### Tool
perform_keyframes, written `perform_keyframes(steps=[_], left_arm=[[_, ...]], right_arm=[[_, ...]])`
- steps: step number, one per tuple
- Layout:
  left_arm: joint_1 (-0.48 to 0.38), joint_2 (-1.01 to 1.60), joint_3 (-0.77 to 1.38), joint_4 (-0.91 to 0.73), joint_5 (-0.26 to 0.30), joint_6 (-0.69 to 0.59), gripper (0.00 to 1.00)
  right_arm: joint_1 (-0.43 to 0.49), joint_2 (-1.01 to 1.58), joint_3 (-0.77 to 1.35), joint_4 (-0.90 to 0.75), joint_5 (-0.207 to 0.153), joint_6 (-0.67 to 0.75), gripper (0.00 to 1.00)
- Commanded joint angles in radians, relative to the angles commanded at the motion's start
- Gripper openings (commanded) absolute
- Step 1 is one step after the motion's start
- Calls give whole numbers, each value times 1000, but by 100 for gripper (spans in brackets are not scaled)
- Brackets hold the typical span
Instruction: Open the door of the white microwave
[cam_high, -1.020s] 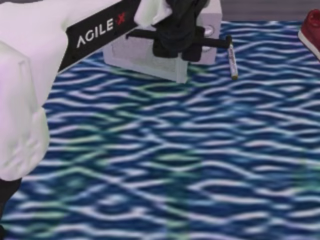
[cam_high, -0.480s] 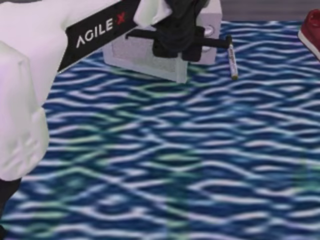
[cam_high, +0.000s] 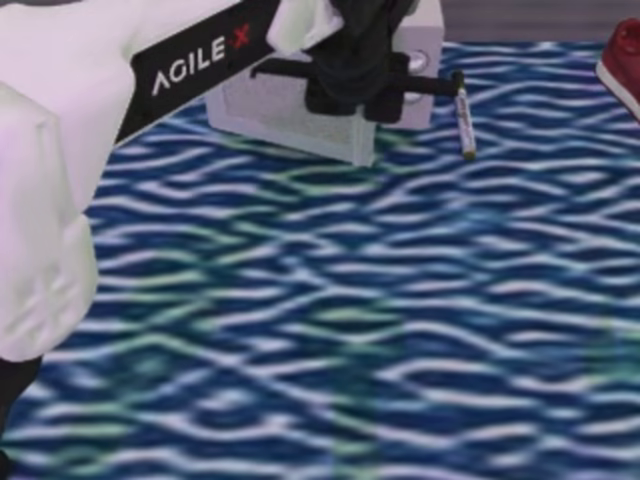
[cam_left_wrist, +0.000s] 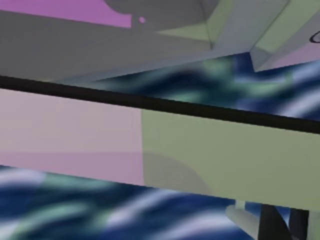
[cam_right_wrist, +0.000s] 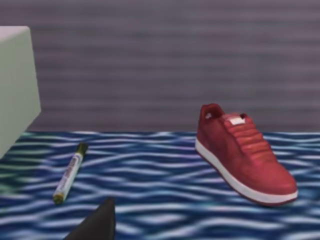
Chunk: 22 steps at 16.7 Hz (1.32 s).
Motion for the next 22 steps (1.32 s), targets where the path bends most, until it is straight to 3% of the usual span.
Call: perform_keyframes(steps=[4,11,22], left_arm=[[-7,2,-7,3,6,-1,0],[15,-108,-178,89,55,106,0],[16,-112,-183,92,57,110,0]], right_arm=[[0,0,0,0,0,0,100],[0,0,0,0,0,0,100],[0,0,0,0,0,0,100]])
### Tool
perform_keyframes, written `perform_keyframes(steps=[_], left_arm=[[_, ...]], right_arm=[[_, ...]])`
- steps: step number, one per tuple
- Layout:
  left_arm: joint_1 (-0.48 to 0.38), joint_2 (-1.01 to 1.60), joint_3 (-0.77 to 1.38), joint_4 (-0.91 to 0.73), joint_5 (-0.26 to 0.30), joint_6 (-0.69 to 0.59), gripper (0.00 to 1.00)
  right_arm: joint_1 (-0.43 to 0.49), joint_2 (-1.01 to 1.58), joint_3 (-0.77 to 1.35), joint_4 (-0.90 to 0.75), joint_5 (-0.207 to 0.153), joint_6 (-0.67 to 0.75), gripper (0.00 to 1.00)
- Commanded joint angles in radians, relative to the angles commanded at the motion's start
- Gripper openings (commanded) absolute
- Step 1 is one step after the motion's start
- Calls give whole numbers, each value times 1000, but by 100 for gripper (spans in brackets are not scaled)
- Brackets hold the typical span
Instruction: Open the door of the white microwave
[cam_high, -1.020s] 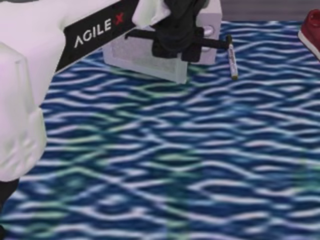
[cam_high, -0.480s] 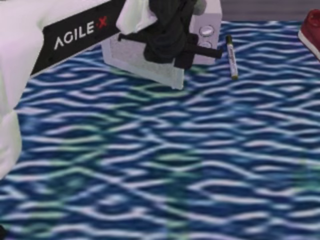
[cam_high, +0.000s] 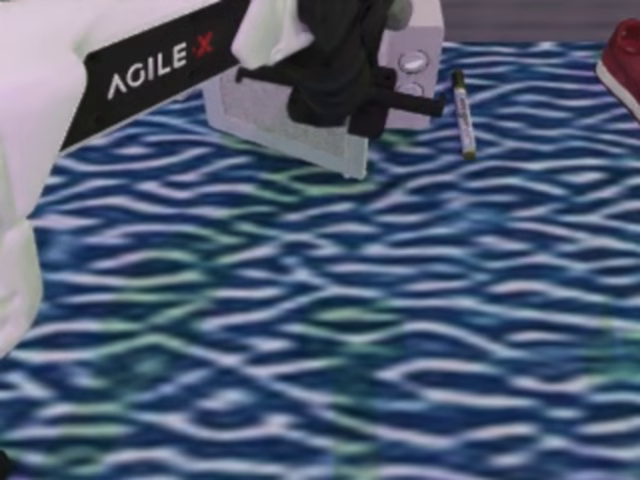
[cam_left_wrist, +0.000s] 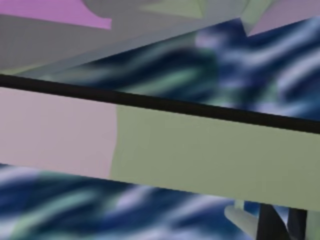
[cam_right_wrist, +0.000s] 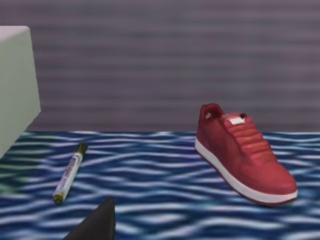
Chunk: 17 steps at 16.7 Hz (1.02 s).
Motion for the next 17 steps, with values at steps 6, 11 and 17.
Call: perform_keyframes(steps=[6,11,17], left_arm=[[0,0,0,0,0,0,0],[0,0,0,0,0,0,0],[-4,-7,-18,8,12,9,0]], right_arm=[[0,0,0,0,0,0,100],[0,0,0,0,0,0,100],[0,0,0,0,0,0,100]])
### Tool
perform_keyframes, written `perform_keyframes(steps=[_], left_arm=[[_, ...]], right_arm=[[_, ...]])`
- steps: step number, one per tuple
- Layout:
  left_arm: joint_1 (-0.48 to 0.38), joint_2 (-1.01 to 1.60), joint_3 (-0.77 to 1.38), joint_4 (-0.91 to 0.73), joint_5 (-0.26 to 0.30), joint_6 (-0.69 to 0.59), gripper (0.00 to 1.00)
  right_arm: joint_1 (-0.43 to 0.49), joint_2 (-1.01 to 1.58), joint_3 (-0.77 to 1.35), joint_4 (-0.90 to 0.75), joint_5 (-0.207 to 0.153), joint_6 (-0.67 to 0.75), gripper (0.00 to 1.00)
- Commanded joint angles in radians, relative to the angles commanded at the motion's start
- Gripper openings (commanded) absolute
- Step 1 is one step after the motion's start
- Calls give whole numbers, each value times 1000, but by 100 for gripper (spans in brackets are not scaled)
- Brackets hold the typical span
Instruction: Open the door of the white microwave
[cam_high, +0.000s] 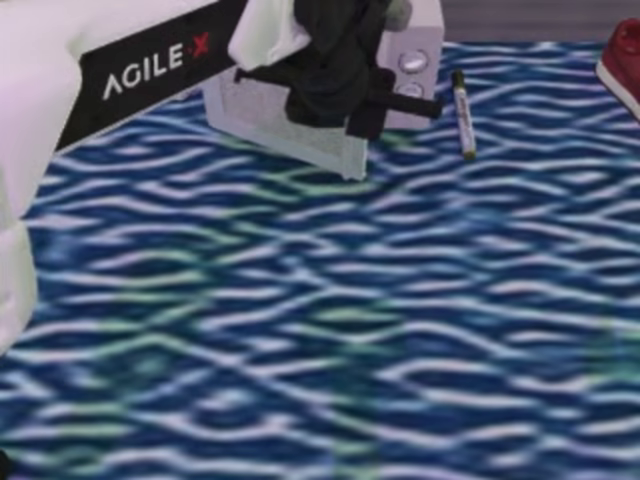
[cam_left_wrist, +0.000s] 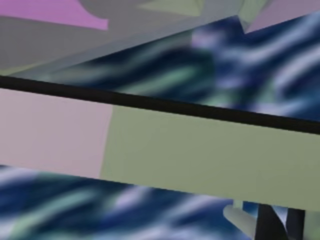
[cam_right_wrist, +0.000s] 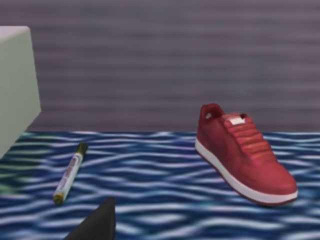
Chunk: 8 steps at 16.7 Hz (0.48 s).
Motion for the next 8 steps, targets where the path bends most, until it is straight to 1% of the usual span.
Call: perform_keyframes(steps=[5,8], left_arm=[[23,-78,-112,51,46,93,0],[28,-91,-133,60,54,110,0]], right_arm=[[0,0,0,0,0,0,100],[0,0,0,0,0,0,100]])
